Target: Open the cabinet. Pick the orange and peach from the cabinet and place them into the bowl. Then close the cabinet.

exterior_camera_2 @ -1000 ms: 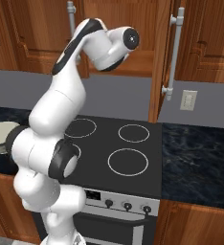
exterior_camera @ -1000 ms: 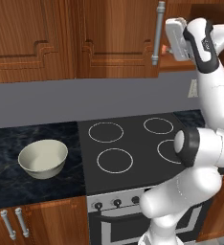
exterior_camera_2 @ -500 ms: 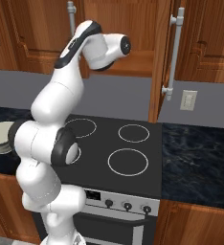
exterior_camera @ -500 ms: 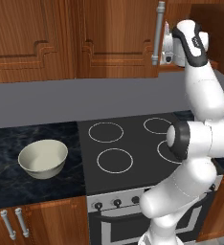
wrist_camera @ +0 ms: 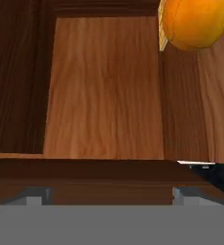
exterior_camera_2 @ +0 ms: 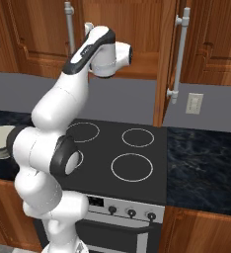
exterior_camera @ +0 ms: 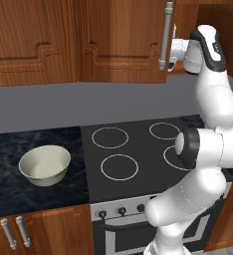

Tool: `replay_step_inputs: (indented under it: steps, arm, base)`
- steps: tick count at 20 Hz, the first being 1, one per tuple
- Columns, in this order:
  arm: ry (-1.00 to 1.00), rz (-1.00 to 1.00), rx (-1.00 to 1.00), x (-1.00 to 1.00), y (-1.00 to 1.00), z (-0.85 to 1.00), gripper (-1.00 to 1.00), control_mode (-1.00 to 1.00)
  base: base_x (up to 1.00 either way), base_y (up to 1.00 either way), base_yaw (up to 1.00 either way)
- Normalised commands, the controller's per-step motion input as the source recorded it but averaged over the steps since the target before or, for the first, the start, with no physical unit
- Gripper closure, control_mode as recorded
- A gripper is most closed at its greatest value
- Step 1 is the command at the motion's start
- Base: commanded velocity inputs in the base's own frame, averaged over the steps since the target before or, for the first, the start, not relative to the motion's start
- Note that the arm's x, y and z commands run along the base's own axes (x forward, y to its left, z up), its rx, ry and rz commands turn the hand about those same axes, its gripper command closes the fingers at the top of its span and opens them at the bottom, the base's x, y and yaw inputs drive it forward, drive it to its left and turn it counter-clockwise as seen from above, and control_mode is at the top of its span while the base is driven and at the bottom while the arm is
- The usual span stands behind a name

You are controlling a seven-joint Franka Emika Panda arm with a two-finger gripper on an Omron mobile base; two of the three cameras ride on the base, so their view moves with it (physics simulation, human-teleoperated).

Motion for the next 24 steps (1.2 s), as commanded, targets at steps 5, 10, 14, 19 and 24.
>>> replay_step_inputs:
  steps: [5,10,14,19,24]
  arm:
    - [0.09,0.23,0.18,-1.0,0.92,0.25,-1.0,-1.0]
    - [0.06,0.19,0.06,-1.0,1.0,0.05,-1.0,-1.0]
    - [0.05,0.18,0.01,-1.0,1.0,0.01,-1.0,-1.0]
    - [0.01,0.07,-0.02,-0.61,1.0,0.0,-1.0,-1.0]
    - [0.0,-0.01,-0.09,-0.12,1.0,0.0,-1.0,-1.0]
  base:
    - [0.0,0.0,0.0]
    - [0.0,0.0,0.0]
    - [0.0,0.0,0.0]
    - [0.0,0.0,0.0]
    - [0.0,0.0,0.0]
